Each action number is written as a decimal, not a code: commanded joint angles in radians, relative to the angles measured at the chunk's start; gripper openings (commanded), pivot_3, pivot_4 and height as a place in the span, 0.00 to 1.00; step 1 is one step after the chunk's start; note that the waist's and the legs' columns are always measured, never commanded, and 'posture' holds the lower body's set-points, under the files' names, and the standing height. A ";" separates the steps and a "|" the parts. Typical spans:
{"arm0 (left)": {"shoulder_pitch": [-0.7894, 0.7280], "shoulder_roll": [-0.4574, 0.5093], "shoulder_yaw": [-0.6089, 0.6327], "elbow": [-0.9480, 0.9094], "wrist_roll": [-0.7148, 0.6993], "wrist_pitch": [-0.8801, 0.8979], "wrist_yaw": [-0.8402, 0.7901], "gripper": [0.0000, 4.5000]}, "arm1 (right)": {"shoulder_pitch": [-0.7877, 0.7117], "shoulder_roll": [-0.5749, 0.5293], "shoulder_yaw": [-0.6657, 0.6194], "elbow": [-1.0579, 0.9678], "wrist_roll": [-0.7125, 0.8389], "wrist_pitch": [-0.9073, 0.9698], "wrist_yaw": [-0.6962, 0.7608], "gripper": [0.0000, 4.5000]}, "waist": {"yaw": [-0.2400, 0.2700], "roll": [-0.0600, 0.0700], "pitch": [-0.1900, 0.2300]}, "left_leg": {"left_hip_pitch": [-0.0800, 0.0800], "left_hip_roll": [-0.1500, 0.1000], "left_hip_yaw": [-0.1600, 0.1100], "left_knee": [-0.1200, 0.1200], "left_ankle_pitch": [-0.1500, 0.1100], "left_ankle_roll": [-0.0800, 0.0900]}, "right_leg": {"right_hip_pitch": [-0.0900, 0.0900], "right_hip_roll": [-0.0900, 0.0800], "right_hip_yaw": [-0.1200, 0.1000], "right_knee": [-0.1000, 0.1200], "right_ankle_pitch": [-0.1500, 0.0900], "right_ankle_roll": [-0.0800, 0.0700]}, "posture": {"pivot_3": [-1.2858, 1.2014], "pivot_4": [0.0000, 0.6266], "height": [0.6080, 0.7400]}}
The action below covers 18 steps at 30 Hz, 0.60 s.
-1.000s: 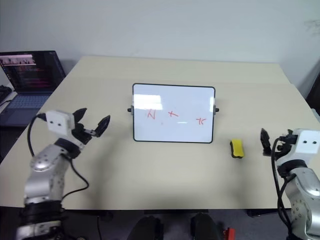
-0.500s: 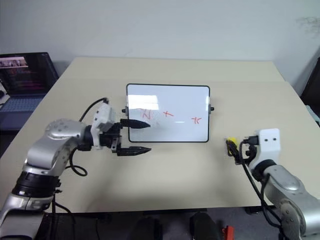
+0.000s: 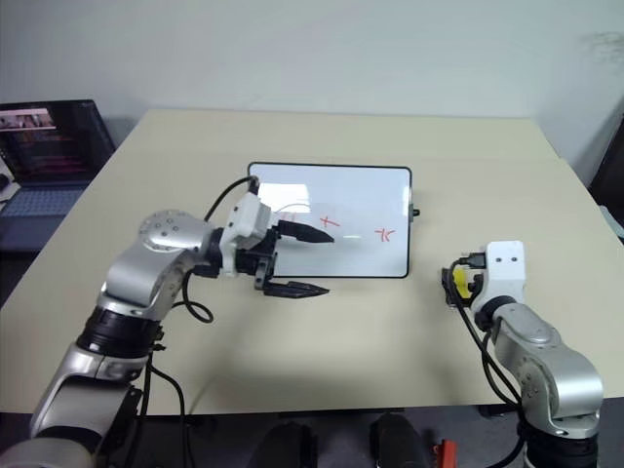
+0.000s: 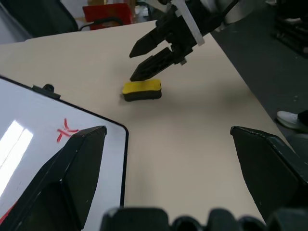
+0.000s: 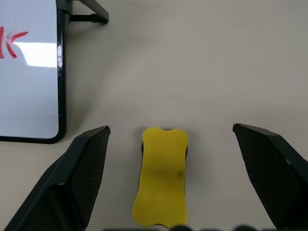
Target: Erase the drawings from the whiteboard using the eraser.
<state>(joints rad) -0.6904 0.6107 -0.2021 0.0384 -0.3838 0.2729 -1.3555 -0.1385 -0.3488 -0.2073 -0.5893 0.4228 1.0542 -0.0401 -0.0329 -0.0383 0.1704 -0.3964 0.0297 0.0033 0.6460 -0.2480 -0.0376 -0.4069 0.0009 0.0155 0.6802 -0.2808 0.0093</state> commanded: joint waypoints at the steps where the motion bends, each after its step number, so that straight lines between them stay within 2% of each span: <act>1: -0.025 -0.010 -0.005 -0.004 0.009 -0.026 -0.023 1.00 | -0.025 0.022 0.004 0.014 -0.039 -0.047 -0.012 0.99 | 0.001 0.000 0.000 | 0.000 0.000 0.000 0.000 0.000 0.000 | 0.000 0.000 0.000 0.000 0.000 0.000 | 0.52 0.24 1.00; 18: -0.014 -0.042 0.006 0.027 0.023 -0.039 -0.004 1.00 | -0.020 0.052 0.007 0.091 -0.095 -0.076 0.041 0.99 | 0.002 0.000 0.000 | 0.000 0.000 0.000 0.000 0.000 0.000 | 0.000 -0.001 0.000 0.000 0.000 0.000 | 0.52 0.24 1.00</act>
<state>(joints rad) -0.6939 0.5718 -0.2109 0.0759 -0.3635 0.2508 -1.3627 -0.1510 -0.2993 -0.1942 -0.4839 0.3335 1.0065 -0.0027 -0.0311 -0.0382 0.1705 -0.3968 0.0296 0.0033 0.6462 -0.2480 -0.0376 -0.4070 0.0001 0.0154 0.6802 -0.2807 0.0092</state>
